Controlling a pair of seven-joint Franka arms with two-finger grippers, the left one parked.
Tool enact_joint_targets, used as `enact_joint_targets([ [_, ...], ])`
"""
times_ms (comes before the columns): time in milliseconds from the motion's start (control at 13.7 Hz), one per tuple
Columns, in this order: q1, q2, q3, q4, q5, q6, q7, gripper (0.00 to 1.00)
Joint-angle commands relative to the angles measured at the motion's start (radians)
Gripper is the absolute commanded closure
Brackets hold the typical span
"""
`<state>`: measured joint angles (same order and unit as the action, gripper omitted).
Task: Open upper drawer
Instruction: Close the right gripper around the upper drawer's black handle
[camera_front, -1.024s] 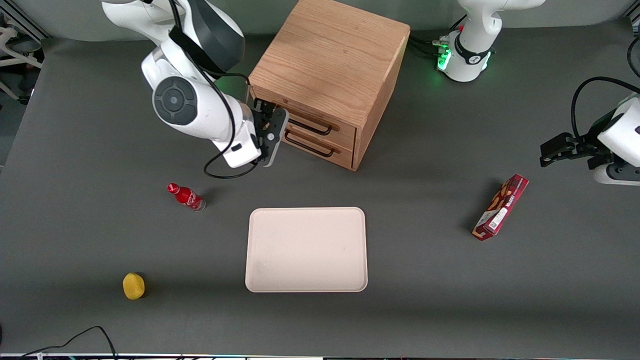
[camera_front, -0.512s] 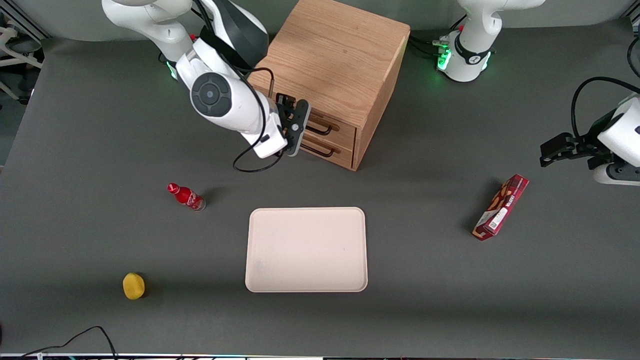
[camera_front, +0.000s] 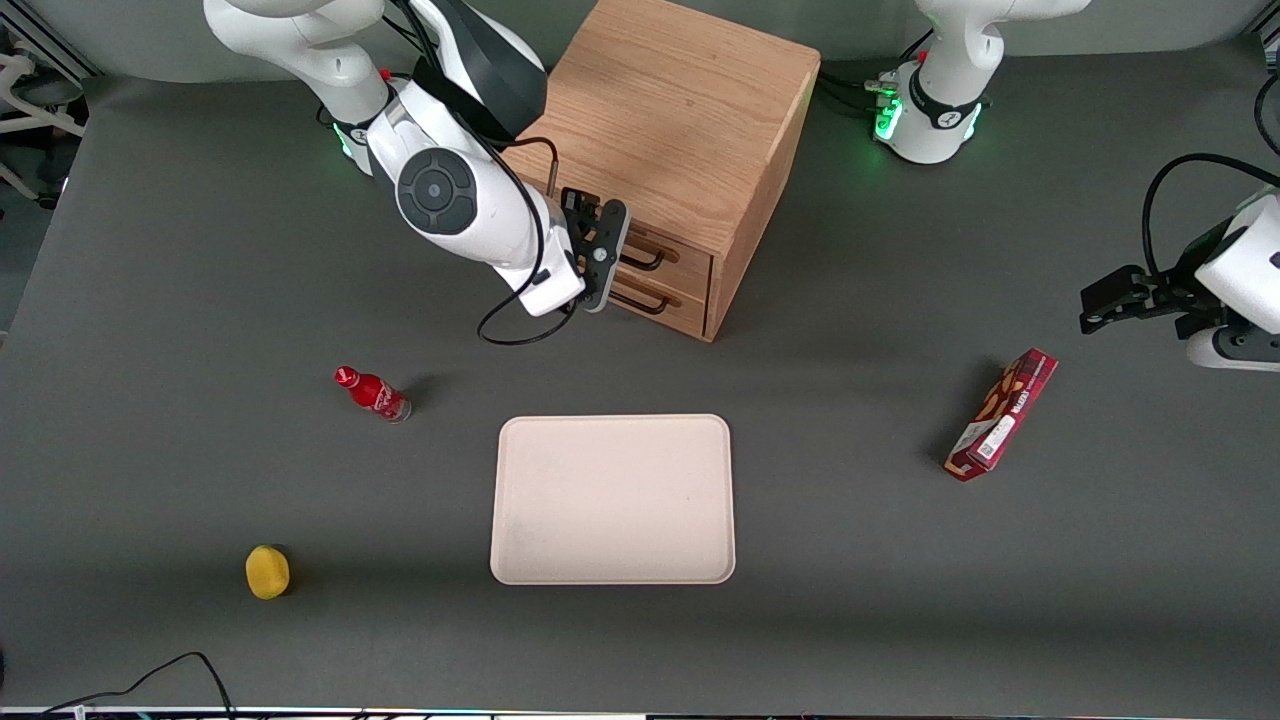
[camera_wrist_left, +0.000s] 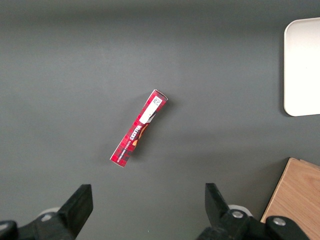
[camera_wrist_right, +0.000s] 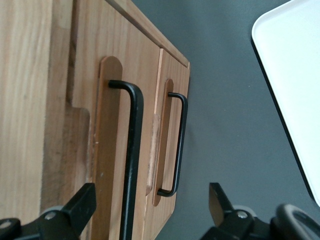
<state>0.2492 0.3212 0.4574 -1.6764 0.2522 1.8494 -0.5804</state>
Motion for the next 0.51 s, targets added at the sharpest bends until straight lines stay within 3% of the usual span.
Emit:
enact_joint_targets([
  [0, 0.007, 0.010, -0.002, 0.001, 0.027, 0.030, 0.013, 0.00],
  [439, 0.027, 0.025, -0.003, -0.002, 0.027, 0.065, 0.013, 0.00],
])
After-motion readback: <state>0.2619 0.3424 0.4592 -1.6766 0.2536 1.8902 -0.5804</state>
